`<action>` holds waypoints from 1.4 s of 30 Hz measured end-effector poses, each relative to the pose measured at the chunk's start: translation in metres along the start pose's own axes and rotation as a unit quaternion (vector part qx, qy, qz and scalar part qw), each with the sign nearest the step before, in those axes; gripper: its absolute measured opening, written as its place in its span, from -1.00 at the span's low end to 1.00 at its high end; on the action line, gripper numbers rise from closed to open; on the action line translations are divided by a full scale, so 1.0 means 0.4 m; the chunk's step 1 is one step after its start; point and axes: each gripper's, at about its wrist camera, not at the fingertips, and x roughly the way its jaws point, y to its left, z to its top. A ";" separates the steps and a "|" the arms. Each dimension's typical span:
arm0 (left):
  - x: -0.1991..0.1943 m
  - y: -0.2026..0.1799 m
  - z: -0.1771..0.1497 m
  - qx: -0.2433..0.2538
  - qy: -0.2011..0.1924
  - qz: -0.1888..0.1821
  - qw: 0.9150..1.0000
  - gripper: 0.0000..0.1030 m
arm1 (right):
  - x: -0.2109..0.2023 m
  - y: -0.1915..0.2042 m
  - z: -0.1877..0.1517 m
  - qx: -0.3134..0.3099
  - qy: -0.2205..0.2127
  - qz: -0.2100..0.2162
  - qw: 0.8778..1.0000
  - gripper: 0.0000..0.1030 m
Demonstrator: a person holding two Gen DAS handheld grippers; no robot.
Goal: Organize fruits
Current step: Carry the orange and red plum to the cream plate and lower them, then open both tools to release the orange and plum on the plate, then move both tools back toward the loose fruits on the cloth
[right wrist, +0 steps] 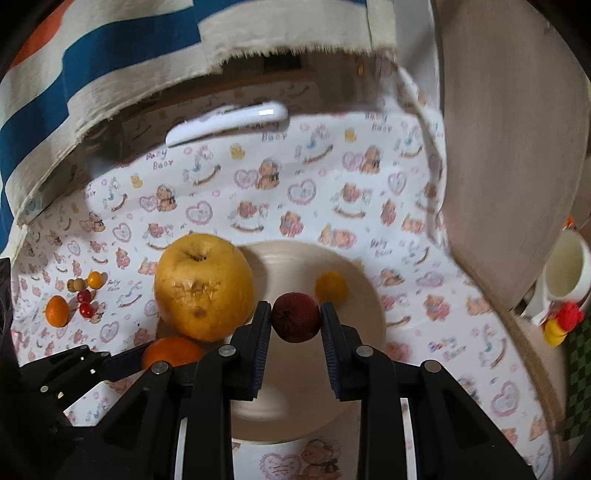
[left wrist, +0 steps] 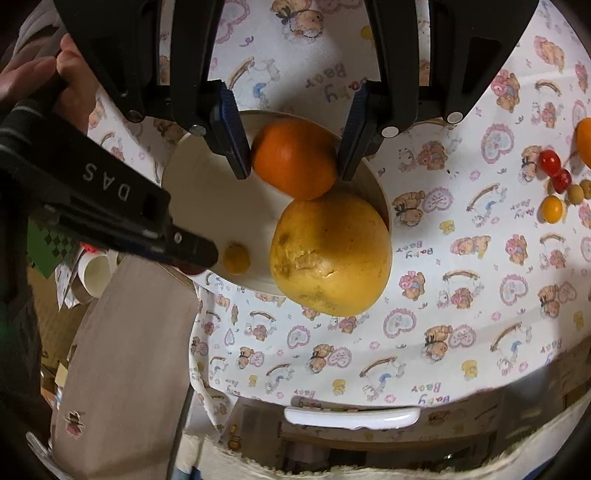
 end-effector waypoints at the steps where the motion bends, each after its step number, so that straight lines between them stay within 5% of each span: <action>1: -0.001 0.003 -0.001 -0.002 -0.003 -0.004 1.000 -0.07 | 0.004 -0.002 -0.001 0.005 0.006 0.008 1.000 -0.45; 7: -0.009 0.000 -0.004 0.006 -0.012 0.002 1.000 0.00 | 0.018 -0.006 -0.005 0.015 0.020 0.020 0.999 -0.45; 9: -0.016 0.001 -0.004 0.008 -0.018 0.015 1.000 0.32 | 0.024 -0.007 -0.005 0.016 0.023 0.017 0.999 -0.45; 14: -0.061 0.021 0.000 0.009 -0.052 0.035 0.998 0.53 | 0.042 -0.008 -0.007 0.010 0.033 0.006 0.999 -0.45; 21: -0.108 0.075 -0.014 0.004 -0.072 0.065 0.995 0.56 | 0.069 0.004 -0.014 -0.009 0.046 -0.003 0.999 -0.44; 22: -0.113 0.083 -0.019 0.002 -0.074 0.066 0.995 0.56 | 0.067 0.004 -0.013 -0.009 0.042 -0.005 0.999 -0.37; 23: -0.118 0.093 -0.023 -0.001 -0.074 0.069 0.995 0.56 | 0.062 0.004 -0.011 -0.008 0.034 -0.010 0.999 0.06; 24: -0.124 0.103 -0.027 -0.003 -0.074 0.072 0.995 0.56 | 0.057 0.002 -0.009 -0.007 0.026 -0.015 1.000 0.69; 25: -0.128 0.110 -0.031 -0.004 -0.075 0.074 0.994 0.56 | 0.048 0.000 -0.007 -0.004 0.010 -0.020 1.000 0.83; 31: -0.180 0.166 -0.055 -0.018 -0.096 0.099 0.990 0.56 | -0.017 -0.006 0.004 0.002 -0.072 -0.038 0.997 0.84; 42: -0.260 0.231 -0.095 -0.034 -0.157 0.128 0.979 0.56 | -0.053 0.042 -0.013 -0.035 -0.133 -0.039 0.990 0.85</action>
